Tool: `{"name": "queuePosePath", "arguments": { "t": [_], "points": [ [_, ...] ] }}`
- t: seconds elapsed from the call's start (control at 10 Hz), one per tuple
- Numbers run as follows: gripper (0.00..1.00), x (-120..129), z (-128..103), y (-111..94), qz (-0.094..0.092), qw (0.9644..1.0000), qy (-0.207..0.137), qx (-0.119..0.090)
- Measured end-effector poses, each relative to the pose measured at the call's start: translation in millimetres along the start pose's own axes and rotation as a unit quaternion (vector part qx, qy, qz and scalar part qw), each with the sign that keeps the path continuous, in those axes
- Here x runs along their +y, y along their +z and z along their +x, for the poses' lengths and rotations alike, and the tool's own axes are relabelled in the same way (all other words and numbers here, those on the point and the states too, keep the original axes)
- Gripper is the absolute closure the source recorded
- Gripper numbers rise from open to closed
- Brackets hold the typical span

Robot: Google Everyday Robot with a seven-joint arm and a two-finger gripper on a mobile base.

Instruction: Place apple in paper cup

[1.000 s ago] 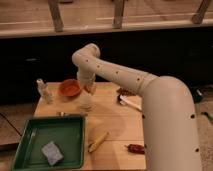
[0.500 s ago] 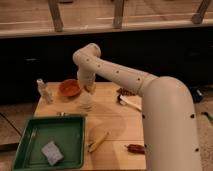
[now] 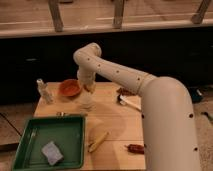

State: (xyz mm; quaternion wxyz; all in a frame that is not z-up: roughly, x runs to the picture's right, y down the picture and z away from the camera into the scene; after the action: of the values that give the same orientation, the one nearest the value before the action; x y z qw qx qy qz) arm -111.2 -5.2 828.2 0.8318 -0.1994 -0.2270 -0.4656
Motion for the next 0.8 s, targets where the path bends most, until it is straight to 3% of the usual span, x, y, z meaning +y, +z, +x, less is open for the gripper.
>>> {"name": "queuePosePath", "arguments": {
  "t": [0.8],
  "points": [
    [0.86, -4.1, 0.7, 0.2, 0.005, 0.9999, -0.006, -0.008]
  ]
}}
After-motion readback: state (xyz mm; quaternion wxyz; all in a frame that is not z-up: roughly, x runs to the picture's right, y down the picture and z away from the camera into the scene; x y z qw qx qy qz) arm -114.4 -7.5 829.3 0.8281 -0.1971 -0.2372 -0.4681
